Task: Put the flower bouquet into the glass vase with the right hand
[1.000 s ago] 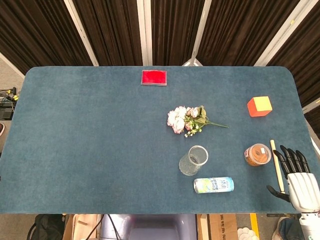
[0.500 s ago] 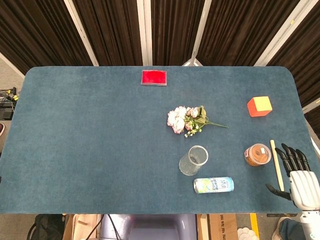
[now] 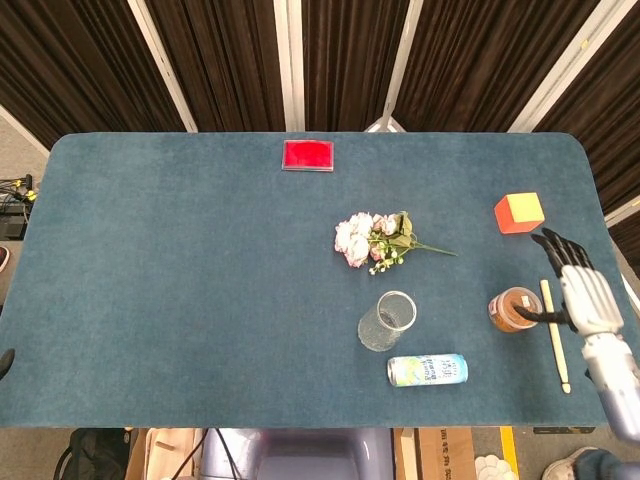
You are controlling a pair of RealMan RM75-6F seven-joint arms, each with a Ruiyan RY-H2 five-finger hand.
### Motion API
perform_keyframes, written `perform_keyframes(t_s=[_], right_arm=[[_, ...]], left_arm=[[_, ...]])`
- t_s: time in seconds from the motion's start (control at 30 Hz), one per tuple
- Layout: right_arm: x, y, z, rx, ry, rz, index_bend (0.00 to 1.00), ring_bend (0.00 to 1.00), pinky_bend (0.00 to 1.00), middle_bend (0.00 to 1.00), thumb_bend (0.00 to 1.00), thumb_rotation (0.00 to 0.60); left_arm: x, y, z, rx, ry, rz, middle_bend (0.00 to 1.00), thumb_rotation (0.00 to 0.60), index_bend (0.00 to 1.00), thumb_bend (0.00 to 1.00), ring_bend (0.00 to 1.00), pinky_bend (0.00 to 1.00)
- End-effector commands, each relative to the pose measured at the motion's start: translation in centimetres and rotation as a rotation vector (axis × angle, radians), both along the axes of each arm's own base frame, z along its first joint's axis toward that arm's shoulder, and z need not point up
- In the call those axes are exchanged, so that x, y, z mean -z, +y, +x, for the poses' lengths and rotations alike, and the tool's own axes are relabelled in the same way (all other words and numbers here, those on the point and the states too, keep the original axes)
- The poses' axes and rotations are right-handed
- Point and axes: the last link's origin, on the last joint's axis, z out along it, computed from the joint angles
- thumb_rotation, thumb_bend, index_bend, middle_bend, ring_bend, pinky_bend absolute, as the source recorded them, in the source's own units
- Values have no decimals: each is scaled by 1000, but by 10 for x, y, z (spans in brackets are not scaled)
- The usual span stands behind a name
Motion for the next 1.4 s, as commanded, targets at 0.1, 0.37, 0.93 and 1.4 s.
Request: perform_keyframes(t_s=[0.1, 0.37, 0.93, 1.4], right_arm=[[20, -44, 24, 9, 2, 79, 104, 0, 0, 42, 111, 600], [60, -78, 50, 8, 15, 176, 104, 0, 0, 42, 110, 600], [135, -115, 109, -7, 16, 237, 105, 0, 0, 42, 111, 600], [176, -129, 133, -18, 54, 266, 104, 0, 0, 42, 110, 600]], left_arm=[[-2, 1, 0, 8, 0, 22, 0, 600, 133, 349, 0, 60], [-4, 0, -1, 2, 2, 35, 0, 600, 133, 349, 0, 60], [1, 5, -1, -17, 25, 22, 0, 600, 133, 349, 0, 60], [-1, 5, -3, -28, 24, 36, 0, 600, 133, 348, 0, 60]])
